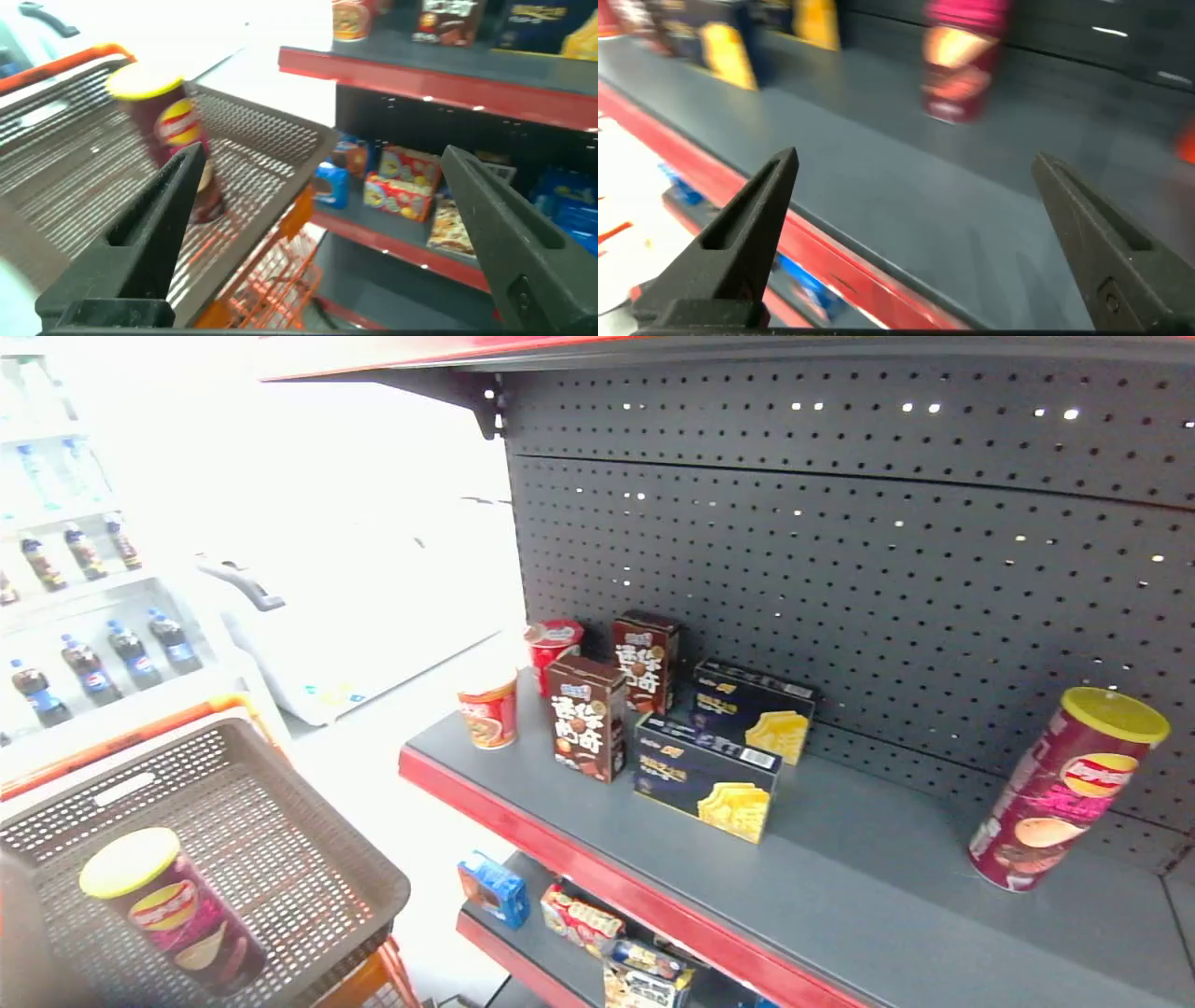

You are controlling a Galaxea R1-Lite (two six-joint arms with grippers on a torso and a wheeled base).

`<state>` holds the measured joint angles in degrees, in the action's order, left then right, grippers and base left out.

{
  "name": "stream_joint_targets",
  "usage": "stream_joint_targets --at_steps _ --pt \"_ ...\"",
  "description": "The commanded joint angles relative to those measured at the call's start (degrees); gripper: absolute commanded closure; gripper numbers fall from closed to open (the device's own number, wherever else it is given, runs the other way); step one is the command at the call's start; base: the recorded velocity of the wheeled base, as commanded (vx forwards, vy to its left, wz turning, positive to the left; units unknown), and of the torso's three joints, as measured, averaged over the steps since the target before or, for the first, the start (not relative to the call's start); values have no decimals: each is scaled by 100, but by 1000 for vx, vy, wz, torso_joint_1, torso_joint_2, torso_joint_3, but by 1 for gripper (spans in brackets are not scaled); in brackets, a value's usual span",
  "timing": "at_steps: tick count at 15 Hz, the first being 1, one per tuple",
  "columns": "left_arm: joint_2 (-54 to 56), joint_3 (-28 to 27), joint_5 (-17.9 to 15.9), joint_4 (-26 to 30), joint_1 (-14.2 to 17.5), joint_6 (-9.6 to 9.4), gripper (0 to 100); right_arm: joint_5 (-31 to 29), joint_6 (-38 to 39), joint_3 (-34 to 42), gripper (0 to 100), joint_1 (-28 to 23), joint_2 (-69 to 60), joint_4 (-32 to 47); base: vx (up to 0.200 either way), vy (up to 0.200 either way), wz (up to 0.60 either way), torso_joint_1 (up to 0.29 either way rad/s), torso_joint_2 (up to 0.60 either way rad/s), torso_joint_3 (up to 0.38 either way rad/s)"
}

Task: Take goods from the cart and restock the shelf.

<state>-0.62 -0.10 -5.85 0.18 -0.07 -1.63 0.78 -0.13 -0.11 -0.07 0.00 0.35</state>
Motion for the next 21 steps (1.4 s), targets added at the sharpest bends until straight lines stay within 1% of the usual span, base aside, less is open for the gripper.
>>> stream_joint_targets --at_steps 1,4,5,6,7,8,9,10,11,12,13,14,15,16,17,18,19,20,21 --pt "-8 1 -13 -1 -1 -12 0 1 5 2 0 -1 9 0 0 0 600 2 -2 2" --pt "1 1 31 -1 -1 -4 0 1 5 2 0 -1 9 0 0 0 600 4 2 1" --pt "1 -131 216 -27 16 -30 0 10 31 2 0 -1 9 0 0 0 0 0 0 0" --pt "-368 -931 427 34 16 -267 0 10 31 2 0 -1 9 0 0 0 0 0 0 0" --pt "-1617 -2021 761 360 16 -294 0 10 31 2 0 -1 9 0 0 0 0 0 0 0" --pt "-2197 -2574 1121 518 42 -311 0 10 31 2 0 -1 9 0 0 0 0 0 0 0" --pt "-3155 -3014 1868 562 148 -496 0 10 31 2 0 -1 9 0 0 0 0 0 0 0" --pt "-3761 -3119 2088 465 174 -636 0 10 31 2 0 -1 9 0 0 0 0 0 0 0" --pt "-4130 -3233 2114 439 201 -619 0 10 31 2 0 -1 9 0 0 0 0 0 0 0" --pt "-4614 -3321 2070 421 394 -601 0 10 31 2 0 -1 9 0 0 0 0 0 0 0" --pt "-4851 -3321 2000 412 385 -584 0 10 31 2 0 -1 9 0 0 0 0 0 0 0" --pt "-5185 -3251 1666 421 447 -443 0 10 31 2 0 -1 9 0 0 0 0 0 0 0" --pt "-5396 -3181 1323 368 429 -232 0 10 31 2 0 -1 9 0 0 0 0 0 0 0" --pt "-5800 -3163 981 175 412 -30 0 10 31 2 0 -1 9 0 0 0 0 0 0 0" --pt "-6029 -3110 497 -194 350 14 0 10 31 2 0 -1 9 0 0 0 0 0 0 0" --pt "-6486 -2759 -399 -1020 359 23 0 10 31 2 0 -1 9 0 0 0 0 0 0 0" --pt "-6670 -2609 -505 -1345 412 14 0 10 31 2 0 -1 9 0 0 0 0 0 0 0" --pt "-7373 -2240 -540 -2101 552 -30 0 10 31 2 0 -1 9 0 0 0 0 0 0 0" --pt "-7769 -2012 -575 -2567 552 -30 0 10 31 2 0 -1 9 0 0 0 0 0 0 0"
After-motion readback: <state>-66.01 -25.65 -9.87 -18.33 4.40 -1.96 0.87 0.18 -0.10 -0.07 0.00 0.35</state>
